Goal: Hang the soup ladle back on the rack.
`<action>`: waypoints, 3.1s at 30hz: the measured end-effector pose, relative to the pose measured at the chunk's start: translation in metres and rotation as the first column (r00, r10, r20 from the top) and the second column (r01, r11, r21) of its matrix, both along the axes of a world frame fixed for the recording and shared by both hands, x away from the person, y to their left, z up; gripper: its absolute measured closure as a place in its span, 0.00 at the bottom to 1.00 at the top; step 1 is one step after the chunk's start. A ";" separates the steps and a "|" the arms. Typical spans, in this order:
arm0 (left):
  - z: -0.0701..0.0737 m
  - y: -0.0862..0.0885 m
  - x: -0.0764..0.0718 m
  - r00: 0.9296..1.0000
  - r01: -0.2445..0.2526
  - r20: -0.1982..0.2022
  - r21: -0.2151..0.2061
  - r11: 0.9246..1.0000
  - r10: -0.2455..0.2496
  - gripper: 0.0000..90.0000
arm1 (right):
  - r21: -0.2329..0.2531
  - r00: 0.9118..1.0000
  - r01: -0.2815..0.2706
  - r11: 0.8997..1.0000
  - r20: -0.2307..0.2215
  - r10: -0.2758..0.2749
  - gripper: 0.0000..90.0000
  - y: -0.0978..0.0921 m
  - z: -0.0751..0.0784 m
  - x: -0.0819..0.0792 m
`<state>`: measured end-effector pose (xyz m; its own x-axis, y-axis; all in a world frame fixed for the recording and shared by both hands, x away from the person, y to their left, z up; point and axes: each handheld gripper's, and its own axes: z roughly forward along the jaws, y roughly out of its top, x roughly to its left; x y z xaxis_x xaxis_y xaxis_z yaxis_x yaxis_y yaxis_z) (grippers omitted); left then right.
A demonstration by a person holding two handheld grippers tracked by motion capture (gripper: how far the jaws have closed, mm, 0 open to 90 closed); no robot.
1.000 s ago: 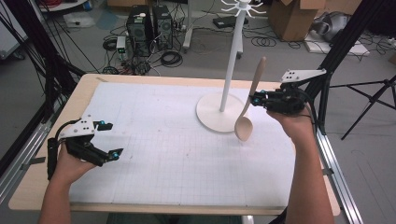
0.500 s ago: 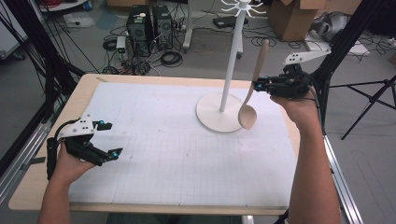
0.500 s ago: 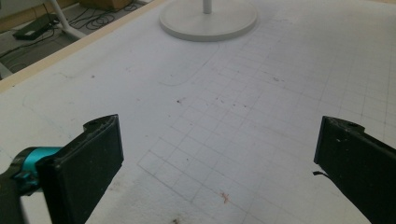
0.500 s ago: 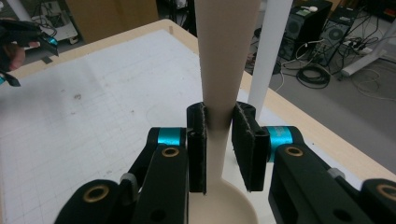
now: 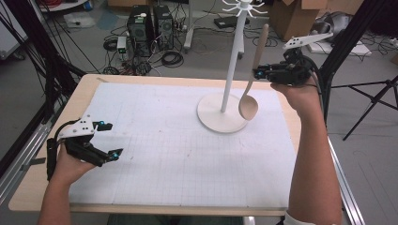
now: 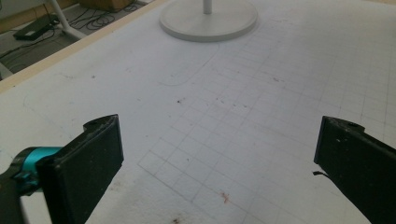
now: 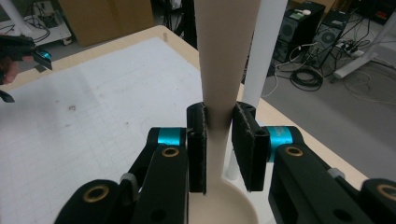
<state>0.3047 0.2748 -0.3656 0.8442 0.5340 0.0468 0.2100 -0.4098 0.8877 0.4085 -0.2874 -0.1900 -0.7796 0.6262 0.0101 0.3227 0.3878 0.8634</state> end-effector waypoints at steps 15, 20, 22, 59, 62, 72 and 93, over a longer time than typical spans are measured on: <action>0.001 0.001 -0.001 1.000 -0.002 0.003 -0.010 1.000 0.002 0.02 | -0.027 1.000 0.010 1.000 -0.009 -0.010 0.85 0.012 0.013 0.010; 0.000 0.003 0.000 1.000 -0.003 0.003 -0.007 1.000 0.003 0.02 | -0.032 0.999 0.026 0.999 -0.018 -0.027 0.85 0.014 0.015 0.016; 0.000 0.004 0.001 1.000 -0.005 0.002 -0.011 1.000 0.005 0.02 | -0.042 0.999 0.034 0.999 -0.025 -0.035 0.85 0.017 0.017 0.017; 0.003 0.007 -0.002 1.000 -0.004 0.009 -0.019 1.000 0.004 0.02 | -0.090 0.994 0.089 0.992 -0.053 -0.094 0.85 0.030 0.023 0.024; 0.003 0.007 -0.001 1.000 -0.004 0.011 -0.019 1.000 0.005 0.02 | -0.088 0.993 0.097 0.991 -0.061 -0.102 0.85 0.028 0.023 0.026; 0.003 0.008 -0.002 1.000 -0.007 0.011 -0.020 1.000 0.008 0.02 | -0.080 0.990 0.110 0.991 -0.083 -0.117 0.85 0.024 0.021 0.033; 0.004 0.009 -0.002 1.000 -0.010 0.013 -0.025 1.000 0.010 0.02 | -0.138 0.984 0.116 0.984 -0.119 -0.133 0.85 0.029 0.030 0.040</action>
